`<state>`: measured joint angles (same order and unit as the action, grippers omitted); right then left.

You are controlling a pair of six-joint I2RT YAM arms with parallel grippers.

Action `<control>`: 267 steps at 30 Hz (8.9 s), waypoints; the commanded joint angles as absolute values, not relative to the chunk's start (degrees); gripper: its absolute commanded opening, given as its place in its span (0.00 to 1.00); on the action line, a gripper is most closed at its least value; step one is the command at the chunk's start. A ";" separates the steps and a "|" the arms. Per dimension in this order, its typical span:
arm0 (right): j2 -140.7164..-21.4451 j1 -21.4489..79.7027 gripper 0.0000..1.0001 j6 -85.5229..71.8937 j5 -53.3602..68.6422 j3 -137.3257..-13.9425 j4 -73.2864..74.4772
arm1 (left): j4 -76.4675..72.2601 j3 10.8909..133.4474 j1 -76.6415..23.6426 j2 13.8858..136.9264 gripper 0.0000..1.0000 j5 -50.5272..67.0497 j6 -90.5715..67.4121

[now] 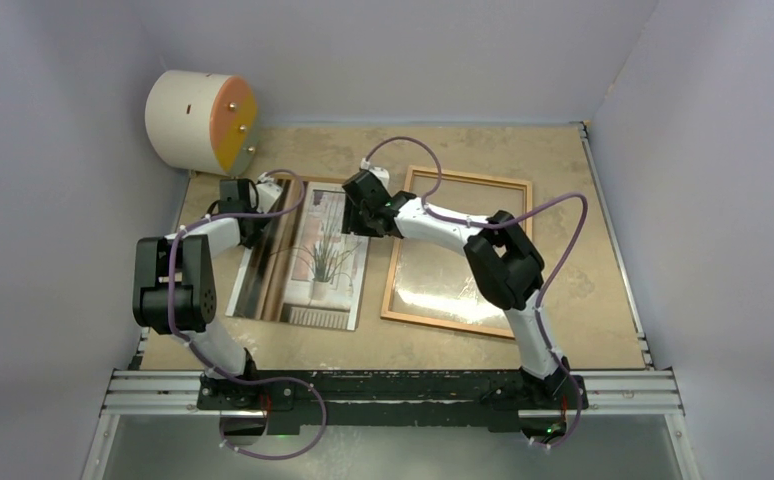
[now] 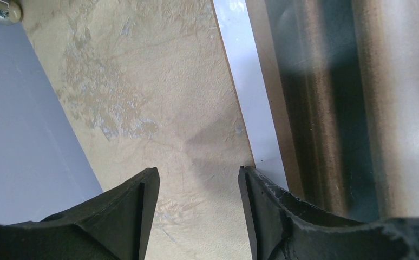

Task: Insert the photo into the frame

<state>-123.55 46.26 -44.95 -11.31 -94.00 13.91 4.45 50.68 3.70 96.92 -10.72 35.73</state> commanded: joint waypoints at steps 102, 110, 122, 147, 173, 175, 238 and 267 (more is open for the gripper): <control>-113.23 41.50 0.59 -50.16 -13.49 -80.58 7.22 | 18.15 61.35 10.46 94.45 0.71 1.42 35.20; -124.09 39.16 0.62 -48.72 -13.76 -91.01 9.06 | 12.61 59.93 10.01 99.33 0.70 -1.08 30.72; -123.63 39.11 0.62 -60.22 2.49 -79.23 -3.85 | 8.12 55.49 3.40 99.40 0.68 0.10 28.92; -120.38 38.93 0.58 -55.95 0.13 -76.17 -5.28 | -0.16 47.58 -7.56 98.67 0.66 -11.06 34.23; -112.35 39.47 0.57 -58.38 10.33 -70.46 -22.42 | 7.50 48.77 -7.56 101.54 0.66 -7.17 34.15; -112.41 39.39 0.57 -59.14 11.69 -69.77 -25.95 | 8.33 49.34 -7.56 101.38 0.66 -6.80 33.80; -98.34 24.87 0.00 -60.96 -15.79 -86.40 40.60 | 26.15 62.02 -0.37 89.16 0.84 -3.25 31.55; -101.49 24.87 0.00 -43.10 -17.40 -82.45 27.40 | 25.40 61.80 -0.41 90.35 0.84 -4.57 32.13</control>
<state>-100.77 24.95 -47.16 -17.89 -82.15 29.02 26.59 61.91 -0.38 91.15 -4.05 31.14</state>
